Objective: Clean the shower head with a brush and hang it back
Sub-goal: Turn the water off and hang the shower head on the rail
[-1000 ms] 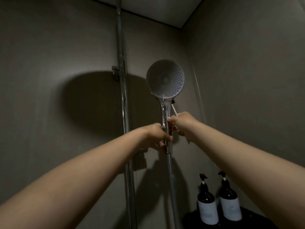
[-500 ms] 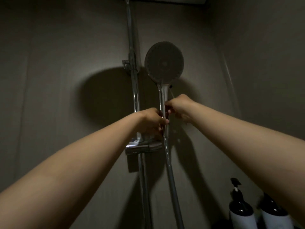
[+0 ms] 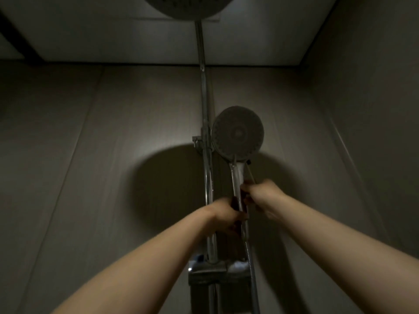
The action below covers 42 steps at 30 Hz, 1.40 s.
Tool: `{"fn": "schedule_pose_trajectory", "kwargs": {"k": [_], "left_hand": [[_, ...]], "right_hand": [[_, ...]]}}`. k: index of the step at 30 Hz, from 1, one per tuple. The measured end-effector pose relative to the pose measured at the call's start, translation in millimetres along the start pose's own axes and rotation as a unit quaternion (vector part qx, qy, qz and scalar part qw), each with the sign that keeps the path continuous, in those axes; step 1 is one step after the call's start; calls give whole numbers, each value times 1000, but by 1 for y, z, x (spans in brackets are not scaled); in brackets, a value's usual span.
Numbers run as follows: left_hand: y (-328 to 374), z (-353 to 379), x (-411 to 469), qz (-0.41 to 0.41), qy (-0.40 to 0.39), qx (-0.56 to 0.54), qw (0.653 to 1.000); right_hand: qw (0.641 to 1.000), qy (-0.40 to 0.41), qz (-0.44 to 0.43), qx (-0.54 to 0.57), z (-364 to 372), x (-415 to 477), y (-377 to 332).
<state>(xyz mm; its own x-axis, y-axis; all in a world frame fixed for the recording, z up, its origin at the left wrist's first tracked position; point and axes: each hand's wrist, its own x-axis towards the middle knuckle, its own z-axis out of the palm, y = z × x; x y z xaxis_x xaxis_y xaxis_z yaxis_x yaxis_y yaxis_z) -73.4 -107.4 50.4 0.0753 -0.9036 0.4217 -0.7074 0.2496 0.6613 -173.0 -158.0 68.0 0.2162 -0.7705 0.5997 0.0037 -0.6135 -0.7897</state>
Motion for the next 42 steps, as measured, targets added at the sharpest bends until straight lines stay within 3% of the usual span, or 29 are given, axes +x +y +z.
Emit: {"fn": "schedule_pose_trajectory", "kwargs": {"k": [18,24,37,42], "left_hand": [[-2,-10,6,-14,11,78,997],[-14,1,-11,-13,-27,97,995],[-26,3,-23,-5,-65,64,996],[-28,6,-21,6,-35,61,997]], "right_hand": [[1000,-5,-13,-14,8,9,1],[1000,-4,-3,10,11,-6,20],[1000,17,-3,16,14,-23,30],[996,5,-4,84,8,-35,34]]}}
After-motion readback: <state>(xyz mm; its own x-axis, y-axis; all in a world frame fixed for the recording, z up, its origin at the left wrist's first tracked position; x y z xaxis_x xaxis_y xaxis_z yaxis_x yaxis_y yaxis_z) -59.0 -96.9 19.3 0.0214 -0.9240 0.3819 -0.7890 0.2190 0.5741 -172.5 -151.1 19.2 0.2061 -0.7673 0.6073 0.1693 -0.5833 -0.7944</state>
